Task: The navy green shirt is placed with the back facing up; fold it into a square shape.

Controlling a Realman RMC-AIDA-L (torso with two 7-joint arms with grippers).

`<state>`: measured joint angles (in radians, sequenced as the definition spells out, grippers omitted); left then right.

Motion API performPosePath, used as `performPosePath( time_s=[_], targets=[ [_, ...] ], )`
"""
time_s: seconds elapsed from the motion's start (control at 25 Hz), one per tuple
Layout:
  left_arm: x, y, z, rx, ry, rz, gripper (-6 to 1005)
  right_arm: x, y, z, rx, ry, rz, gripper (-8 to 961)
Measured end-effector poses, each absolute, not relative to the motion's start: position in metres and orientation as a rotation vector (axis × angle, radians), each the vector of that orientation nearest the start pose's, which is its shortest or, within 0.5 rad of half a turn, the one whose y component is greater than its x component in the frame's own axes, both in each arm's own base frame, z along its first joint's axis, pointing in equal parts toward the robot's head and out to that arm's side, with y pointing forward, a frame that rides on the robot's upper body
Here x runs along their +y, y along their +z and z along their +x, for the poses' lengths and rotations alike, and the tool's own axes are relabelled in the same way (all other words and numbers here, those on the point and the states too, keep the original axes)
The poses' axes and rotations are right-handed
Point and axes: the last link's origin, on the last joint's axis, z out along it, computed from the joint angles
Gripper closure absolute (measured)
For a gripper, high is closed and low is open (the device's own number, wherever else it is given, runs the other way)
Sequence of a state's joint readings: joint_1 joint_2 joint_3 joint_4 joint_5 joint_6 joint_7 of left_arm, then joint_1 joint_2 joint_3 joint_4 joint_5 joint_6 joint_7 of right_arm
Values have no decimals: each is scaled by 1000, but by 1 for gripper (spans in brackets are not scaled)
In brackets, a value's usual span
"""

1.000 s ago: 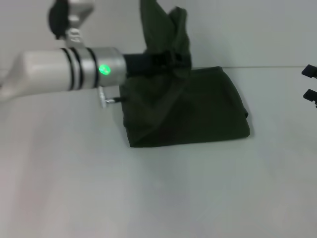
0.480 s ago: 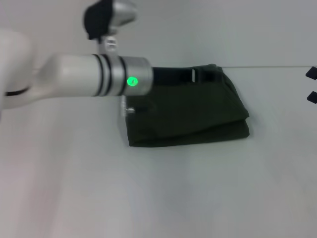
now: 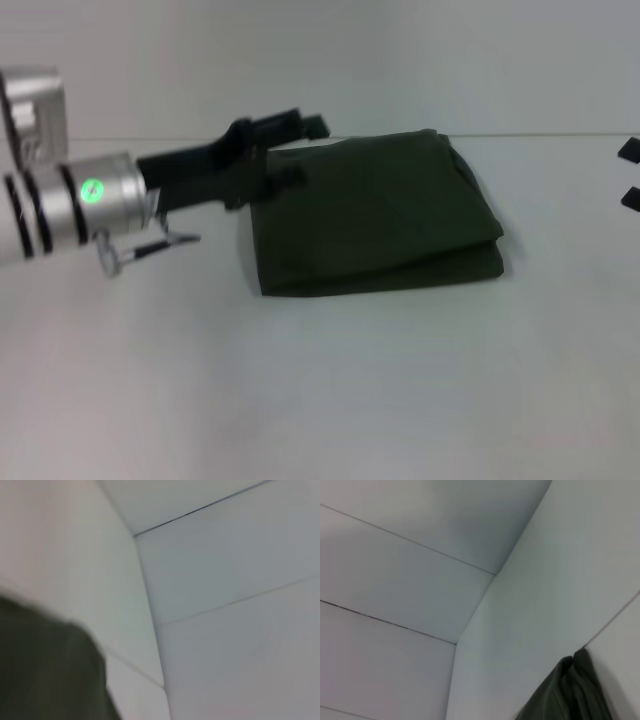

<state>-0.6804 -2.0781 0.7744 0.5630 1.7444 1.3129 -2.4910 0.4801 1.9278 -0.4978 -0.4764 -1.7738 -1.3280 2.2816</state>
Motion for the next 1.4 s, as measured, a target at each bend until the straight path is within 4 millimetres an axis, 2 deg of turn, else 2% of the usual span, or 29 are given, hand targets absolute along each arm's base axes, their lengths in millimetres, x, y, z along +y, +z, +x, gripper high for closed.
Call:
performPosePath(
  time_s=[0.16,0.36,0.52,0.72,1.0,1.2,1.28,1.32,1.36,1.4],
  targets=[
    [375,-6,-231,-2095,-1192,-1994,200,363,80,326,1869,1060,-1815,28],
    [364,15,-255,-2068,-1209,-1949,201,383,91,302,1886,767,-2034,28],
    [363,22,-259,-2036,-1205,-1956,205,402,105,279,1923,565,-2107,39],
    [369,24,-250,-1961,-1210,-2010,207,418,107,257,1978,343,-2105,39],
    [373,24,-242,-1918,-1230,-2048,206,423,93,243,2064,185,-2057,38],
    [373,25,-242,-1902,-1247,-2041,206,428,76,248,2072,227,-1989,38],
    [372,26,-244,-1899,-1258,-2031,206,430,65,252,2068,256,-1952,38],
    [372,26,-244,-1898,-1262,-2028,206,432,52,255,2065,282,-1922,38],
    [371,26,-245,-1899,-1266,-2023,206,432,52,255,2065,282,-1922,38],
    [371,27,-245,-1898,-1269,-2021,206,433,44,255,2068,290,-1916,38]
  ],
)
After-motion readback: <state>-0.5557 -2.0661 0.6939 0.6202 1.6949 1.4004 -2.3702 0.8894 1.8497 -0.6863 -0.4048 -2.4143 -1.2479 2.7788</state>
